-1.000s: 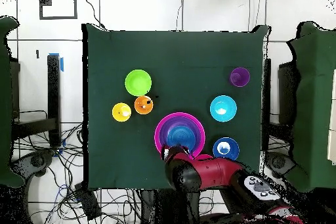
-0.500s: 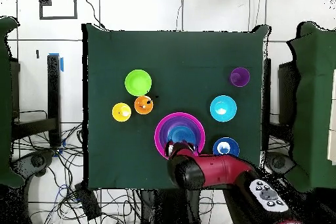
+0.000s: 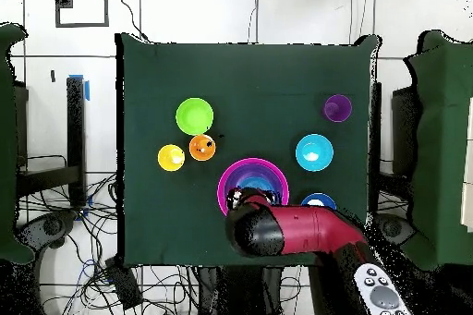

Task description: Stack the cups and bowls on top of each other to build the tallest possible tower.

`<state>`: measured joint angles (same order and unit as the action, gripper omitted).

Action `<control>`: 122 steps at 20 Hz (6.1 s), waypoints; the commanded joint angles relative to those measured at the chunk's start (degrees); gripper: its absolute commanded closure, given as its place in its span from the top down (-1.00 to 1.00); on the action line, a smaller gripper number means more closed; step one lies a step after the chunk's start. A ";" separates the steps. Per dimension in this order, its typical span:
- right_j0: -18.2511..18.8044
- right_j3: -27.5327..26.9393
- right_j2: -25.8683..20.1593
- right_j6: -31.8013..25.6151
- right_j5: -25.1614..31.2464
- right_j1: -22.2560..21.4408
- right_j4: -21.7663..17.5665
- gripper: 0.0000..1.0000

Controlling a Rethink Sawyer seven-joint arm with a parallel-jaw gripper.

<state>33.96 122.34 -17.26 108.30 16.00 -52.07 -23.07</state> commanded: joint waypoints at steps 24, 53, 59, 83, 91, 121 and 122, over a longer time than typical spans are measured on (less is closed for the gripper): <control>-11.87 -15.40 1.85 2.05 10.07 9.53 2.02 1.00; -11.57 -19.04 0.44 1.41 9.51 13.14 3.60 1.00; -12.20 -22.36 -0.09 -0.01 14.83 12.13 4.66 1.00; -13.29 -32.35 -1.62 -2.20 24.06 14.94 4.49 1.00; -14.05 -36.69 -1.49 -3.42 26.27 17.09 4.11 1.00; -16.71 -43.38 -0.93 -1.92 25.91 22.37 3.83 1.00; -16.86 -43.54 -0.90 -1.75 25.85 22.54 3.89 1.00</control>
<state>19.38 81.78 -14.76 108.30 37.88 -32.09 -18.85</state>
